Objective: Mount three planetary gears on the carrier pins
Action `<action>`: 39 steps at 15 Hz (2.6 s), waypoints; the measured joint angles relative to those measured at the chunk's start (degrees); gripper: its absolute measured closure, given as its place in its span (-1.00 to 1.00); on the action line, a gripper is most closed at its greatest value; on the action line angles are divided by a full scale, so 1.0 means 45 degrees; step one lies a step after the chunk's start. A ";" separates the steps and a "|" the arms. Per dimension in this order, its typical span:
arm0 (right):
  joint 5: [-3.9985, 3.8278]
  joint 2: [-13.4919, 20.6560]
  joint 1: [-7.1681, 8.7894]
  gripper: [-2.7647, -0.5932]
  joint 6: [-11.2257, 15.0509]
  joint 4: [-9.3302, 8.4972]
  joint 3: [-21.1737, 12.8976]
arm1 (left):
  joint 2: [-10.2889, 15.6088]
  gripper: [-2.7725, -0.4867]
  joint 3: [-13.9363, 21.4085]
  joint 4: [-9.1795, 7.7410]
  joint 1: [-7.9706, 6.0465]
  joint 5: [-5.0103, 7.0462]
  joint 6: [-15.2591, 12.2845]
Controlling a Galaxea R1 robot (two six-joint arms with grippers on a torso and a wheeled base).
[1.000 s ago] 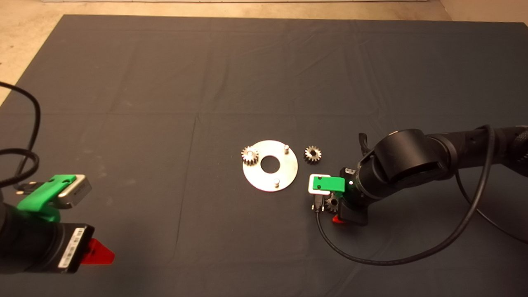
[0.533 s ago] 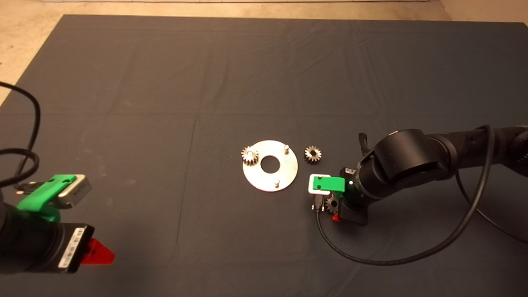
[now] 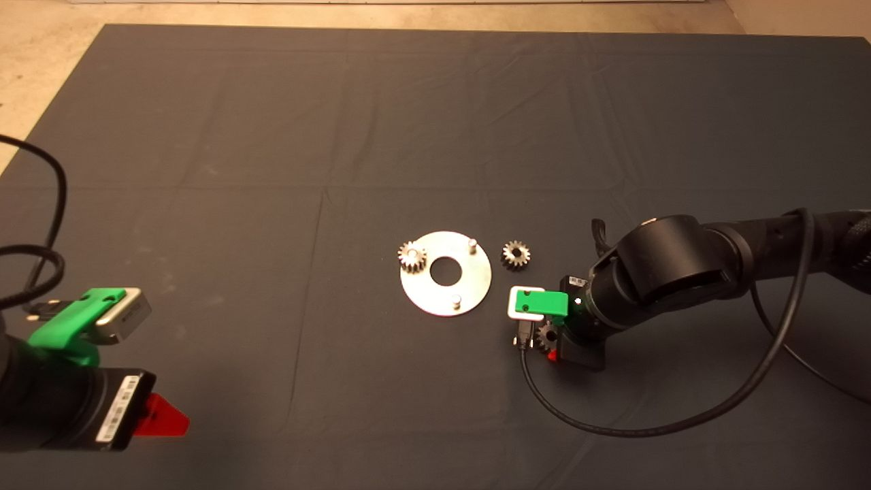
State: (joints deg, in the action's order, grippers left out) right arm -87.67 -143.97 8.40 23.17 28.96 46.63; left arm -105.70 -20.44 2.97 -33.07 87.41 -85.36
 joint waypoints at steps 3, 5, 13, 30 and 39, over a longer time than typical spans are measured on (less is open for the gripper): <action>0.0001 0.0000 0.0000 0.42 0.0000 0.0079 -0.0043 | 0.0000 -0.35 0.0000 0.0000 0.0005 0.0000 0.0000; 0.0000 0.0000 0.0000 0.42 -0.0005 0.0103 -0.0065 | 0.0000 -0.35 0.0000 0.0000 0.0005 0.0000 0.0000; 0.0010 0.0000 -0.0038 0.42 -0.0004 0.0680 -0.0447 | 0.0005 -0.36 0.0000 0.0000 0.0000 0.0000 0.0000; 0.0016 0.0043 -0.0426 0.49 -0.0043 0.1273 -0.0466 | 0.0000 -0.35 0.0000 0.0000 0.0004 0.0000 -0.0014; 0.0029 0.0046 -0.0423 0.53 -0.0043 0.1279 -0.0490 | 0.0005 -0.36 0.0000 0.0000 0.0000 0.0000 -0.0038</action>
State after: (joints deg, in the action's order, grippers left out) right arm -87.54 -143.76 6.50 22.98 34.72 44.42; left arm -105.68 -20.44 2.97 -33.07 87.41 -85.53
